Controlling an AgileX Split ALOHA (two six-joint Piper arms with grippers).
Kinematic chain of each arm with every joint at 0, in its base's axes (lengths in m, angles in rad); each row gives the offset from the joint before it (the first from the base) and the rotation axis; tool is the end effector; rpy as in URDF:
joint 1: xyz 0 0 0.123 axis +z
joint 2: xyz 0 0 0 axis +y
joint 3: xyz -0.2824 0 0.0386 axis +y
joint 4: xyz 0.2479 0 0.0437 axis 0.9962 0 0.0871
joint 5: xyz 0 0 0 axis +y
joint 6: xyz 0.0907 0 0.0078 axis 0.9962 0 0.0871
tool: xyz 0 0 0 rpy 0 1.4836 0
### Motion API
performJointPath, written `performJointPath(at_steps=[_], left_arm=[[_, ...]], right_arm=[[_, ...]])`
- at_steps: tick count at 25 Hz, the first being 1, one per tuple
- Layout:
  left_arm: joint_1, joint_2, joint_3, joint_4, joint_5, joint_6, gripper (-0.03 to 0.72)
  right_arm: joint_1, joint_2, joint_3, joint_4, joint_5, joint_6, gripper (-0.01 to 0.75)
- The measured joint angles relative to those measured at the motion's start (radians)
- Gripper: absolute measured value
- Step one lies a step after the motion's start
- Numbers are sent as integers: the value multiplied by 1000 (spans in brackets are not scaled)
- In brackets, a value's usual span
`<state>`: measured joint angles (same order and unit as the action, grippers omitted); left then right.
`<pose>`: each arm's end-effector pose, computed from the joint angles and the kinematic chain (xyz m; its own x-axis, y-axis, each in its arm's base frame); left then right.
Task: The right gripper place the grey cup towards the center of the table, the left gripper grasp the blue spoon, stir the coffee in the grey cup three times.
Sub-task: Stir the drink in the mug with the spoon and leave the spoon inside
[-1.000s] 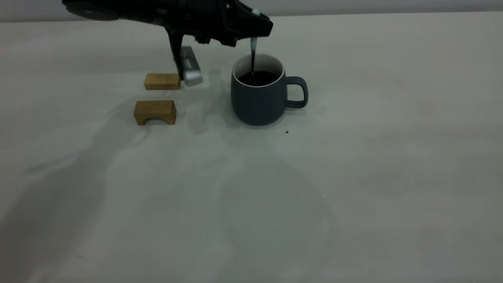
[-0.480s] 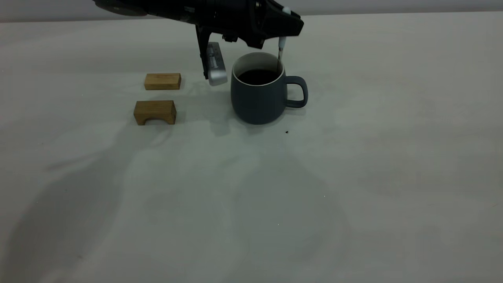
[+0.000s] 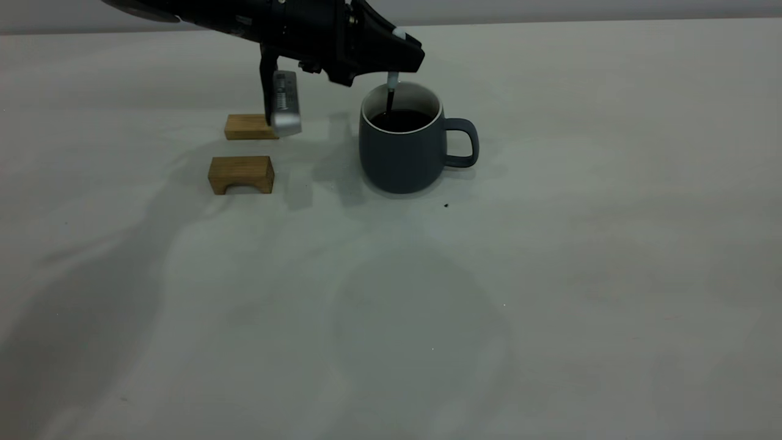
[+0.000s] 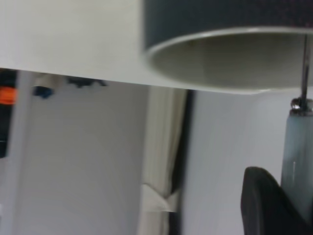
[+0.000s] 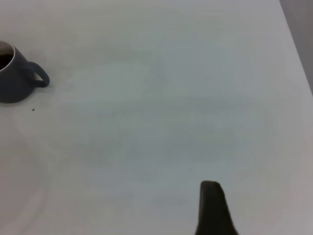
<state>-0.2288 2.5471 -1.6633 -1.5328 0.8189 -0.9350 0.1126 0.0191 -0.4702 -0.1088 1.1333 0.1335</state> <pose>0.4604 -0.1755 0.0391 0.1549 -0.4836 0.8615 -0.9473 -0.3201 -0.0093 -0.0015 -0.0092 0.2637 -0.5557 0.0244 -0.8311 0.0177 0.9997 0.0175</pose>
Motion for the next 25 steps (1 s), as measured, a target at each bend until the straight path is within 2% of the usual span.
performJointPath(at_steps=[5, 8, 13, 17, 21, 25], left_arm=[[-30, 29, -20, -119, -19, 34, 113], [-50, 31, -20, -129, -2, 73, 113], [-34, 31, -20, 12, 111, 59, 113], [8, 31, -20, 80, 139, -17, 113], [20, 31, -20, 50, 107, -45, 112], [-2, 31, -21, -44, 30, -44, 112]], right_arm=[[0, 0, 0, 0, 0, 0, 535], [0, 0, 0, 0, 0, 0, 535], [0, 0, 0, 0, 0, 0, 535], [0, 0, 0, 0, 0, 0, 535], [0, 0, 0, 0, 0, 0, 535], [0, 0, 0, 0, 0, 0, 535]])
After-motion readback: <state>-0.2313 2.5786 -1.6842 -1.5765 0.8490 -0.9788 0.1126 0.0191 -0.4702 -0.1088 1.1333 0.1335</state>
